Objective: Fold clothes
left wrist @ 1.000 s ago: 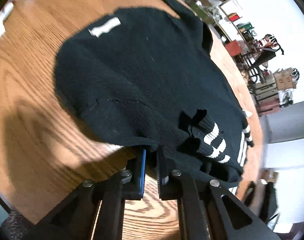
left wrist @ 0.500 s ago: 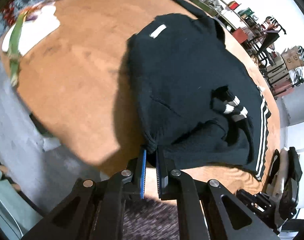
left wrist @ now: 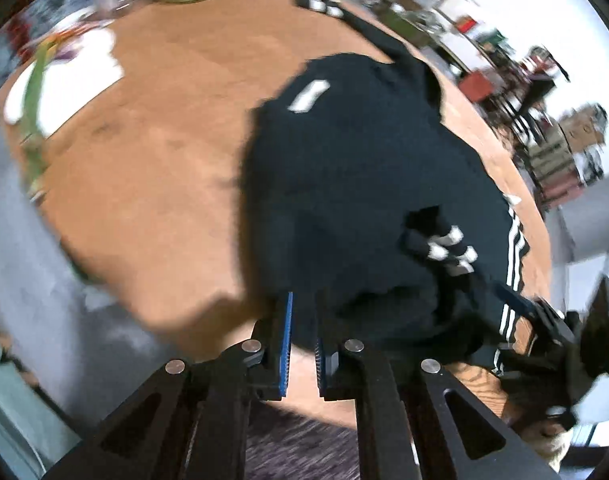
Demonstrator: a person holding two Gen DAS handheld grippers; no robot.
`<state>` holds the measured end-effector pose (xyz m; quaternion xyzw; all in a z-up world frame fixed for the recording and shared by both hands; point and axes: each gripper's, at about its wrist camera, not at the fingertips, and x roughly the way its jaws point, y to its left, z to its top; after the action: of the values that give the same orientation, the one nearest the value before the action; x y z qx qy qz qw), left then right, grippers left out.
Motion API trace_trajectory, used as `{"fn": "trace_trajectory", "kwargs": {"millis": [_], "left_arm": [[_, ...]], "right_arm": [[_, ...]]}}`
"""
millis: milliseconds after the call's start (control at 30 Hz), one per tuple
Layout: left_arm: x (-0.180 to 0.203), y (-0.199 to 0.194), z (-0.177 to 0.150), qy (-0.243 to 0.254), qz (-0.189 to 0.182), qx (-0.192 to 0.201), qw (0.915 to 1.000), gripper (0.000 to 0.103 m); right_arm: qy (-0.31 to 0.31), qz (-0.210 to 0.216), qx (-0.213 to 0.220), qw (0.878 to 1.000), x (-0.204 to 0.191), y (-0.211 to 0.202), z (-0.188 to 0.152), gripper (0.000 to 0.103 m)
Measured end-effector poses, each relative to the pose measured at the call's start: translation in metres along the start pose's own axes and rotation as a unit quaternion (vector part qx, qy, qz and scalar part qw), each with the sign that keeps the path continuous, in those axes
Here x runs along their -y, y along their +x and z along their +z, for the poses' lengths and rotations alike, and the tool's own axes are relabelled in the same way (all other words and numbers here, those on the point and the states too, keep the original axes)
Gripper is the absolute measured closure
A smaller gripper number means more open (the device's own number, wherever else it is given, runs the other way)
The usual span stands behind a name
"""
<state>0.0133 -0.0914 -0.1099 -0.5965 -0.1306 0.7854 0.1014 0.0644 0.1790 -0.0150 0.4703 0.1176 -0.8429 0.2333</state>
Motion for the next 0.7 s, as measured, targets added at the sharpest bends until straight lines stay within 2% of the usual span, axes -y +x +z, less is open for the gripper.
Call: {"fn": "trace_trajectory", "kwargs": {"millis": [33, 67, 133, 167, 200, 233, 267, 300, 433, 533, 600, 633, 667, 700], "left_arm": [[0.006, 0.007, 0.003, 0.007, 0.000, -0.004, 1.0000, 0.093], [0.011, 0.013, 0.006, 0.012, 0.003, -0.009, 0.9999, 0.093], [0.014, 0.022, 0.007, 0.014, 0.021, -0.021, 0.9995, 0.093], [0.015, 0.026, 0.007, 0.014, 0.027, -0.026, 0.9992, 0.093], [0.012, 0.028, 0.008, 0.013, 0.025, -0.028, 0.9992, 0.093], [0.010, 0.029, 0.008, 0.011, 0.023, -0.030, 0.9992, 0.093], [0.006, 0.028, 0.009, 0.007, 0.021, -0.031, 0.9993, 0.093], [0.002, 0.027, 0.009, 0.003, 0.022, -0.029, 0.9993, 0.093], [-0.010, 0.017, 0.010, -0.006, 0.031, -0.017, 0.9994, 0.093], [-0.013, 0.013, 0.012, -0.008, 0.029, -0.012, 0.9995, 0.093], [-0.014, 0.012, 0.013, -0.009, 0.030, -0.010, 0.9995, 0.093], [-0.014, 0.012, 0.013, -0.009, 0.031, -0.010, 0.9994, 0.093], [-0.014, 0.014, 0.014, -0.010, 0.031, -0.011, 0.9994, 0.093], [-0.014, 0.015, 0.014, -0.009, 0.030, -0.012, 0.9994, 0.093]], "right_arm": [[-0.013, -0.010, -0.009, 1.000, -0.007, 0.014, 0.005, 0.037], [-0.024, -0.027, -0.019, 0.999, -0.013, 0.029, 0.008, 0.050], [-0.005, -0.041, -0.029, 0.999, -0.012, 0.046, 0.011, 0.063], [0.017, -0.034, -0.021, 0.999, -0.005, 0.043, 0.012, 0.080], [0.041, -0.023, -0.010, 0.999, 0.006, 0.037, 0.014, 0.089], [0.062, -0.013, 0.001, 0.998, 0.018, 0.029, 0.016, 0.096], [0.084, -0.003, 0.012, 0.996, 0.030, 0.021, 0.018, 0.097], [0.094, -0.012, 0.025, 0.995, 0.040, 0.011, 0.021, 0.097], [0.113, -0.092, 0.079, 0.986, 0.084, -0.031, 0.031, 0.098], [0.161, -0.159, 0.108, 0.968, 0.124, -0.059, 0.036, 0.098], [0.200, -0.217, 0.118, 0.948, 0.148, -0.074, 0.032, 0.096], [0.221, -0.242, 0.111, 0.938, 0.159, -0.076, 0.027, 0.091], [0.241, -0.266, 0.103, 0.928, 0.170, -0.078, 0.023, 0.066], [0.244, -0.264, 0.094, 0.928, 0.171, -0.077, 0.018, 0.051]]}}
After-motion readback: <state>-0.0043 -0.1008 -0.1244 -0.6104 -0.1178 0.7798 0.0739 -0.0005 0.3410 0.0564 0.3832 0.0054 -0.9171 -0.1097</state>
